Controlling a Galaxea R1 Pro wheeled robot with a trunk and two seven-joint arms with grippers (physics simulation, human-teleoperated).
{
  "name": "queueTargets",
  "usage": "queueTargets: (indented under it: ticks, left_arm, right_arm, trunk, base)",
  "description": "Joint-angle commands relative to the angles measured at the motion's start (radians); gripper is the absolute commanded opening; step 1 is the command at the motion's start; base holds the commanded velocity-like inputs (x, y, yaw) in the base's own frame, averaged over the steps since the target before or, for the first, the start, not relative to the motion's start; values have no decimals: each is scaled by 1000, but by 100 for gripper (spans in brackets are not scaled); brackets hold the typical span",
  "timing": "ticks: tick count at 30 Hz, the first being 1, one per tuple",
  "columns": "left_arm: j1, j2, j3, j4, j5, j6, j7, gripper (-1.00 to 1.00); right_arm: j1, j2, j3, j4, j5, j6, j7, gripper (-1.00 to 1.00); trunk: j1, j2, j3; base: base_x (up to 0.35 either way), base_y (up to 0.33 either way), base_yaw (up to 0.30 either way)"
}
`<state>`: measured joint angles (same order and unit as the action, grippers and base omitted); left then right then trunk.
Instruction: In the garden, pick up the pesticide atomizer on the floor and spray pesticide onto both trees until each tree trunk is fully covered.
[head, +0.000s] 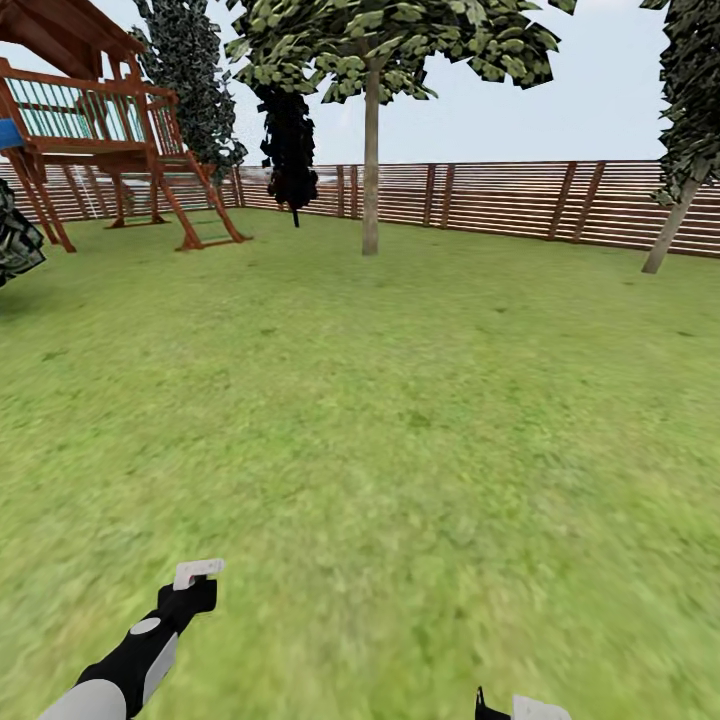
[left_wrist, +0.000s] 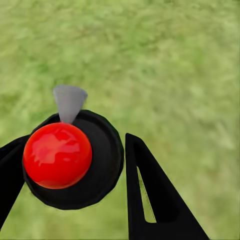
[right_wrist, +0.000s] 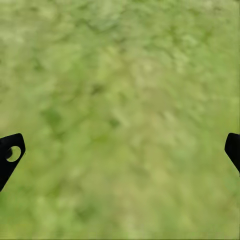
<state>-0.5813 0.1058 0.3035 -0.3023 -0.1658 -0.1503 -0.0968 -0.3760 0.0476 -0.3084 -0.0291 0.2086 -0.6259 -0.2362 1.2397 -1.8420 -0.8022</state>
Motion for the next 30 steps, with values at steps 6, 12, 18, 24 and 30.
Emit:
queueTargets:
  ticks: [6, 12, 18, 24, 30]
  left_arm:
    - [0, 0, 0, 0, 0, 1, 0, -100]
    - [0, 0, 0, 0, 0, 2, 0, -100]
    - [0, -1, -1, 0, 1, 2, 0, -100]
    - [0, -2, -1, 1, 1, 2, 0, -100]
    - [0, -1, -1, 2, 0, 2, 0, -100]
  right_arm:
    - [0, 0, 0, 0, 0, 0, 0, 100]
    - [0, 0, 0, 0, 0, 0, 0, 100]
    - [0, 0, 0, 0, 0, 0, 0, 100]
    - [0, 0, 0, 0, 0, 0, 0, 100]
    - [0, 0, 0, 0, 0, 0, 0, 100]
  trunk:
    - [0, 0, 0]
    - [0, 0, 0]
    - [0, 0, 0]
    - [0, 0, 0]
    - [0, 0, 0]
  base:
    - [340, 0, 0]
    - [340, 0, 0]
    - [340, 0, 0]
    - [340, 0, 0]
    - [340, 0, 0]
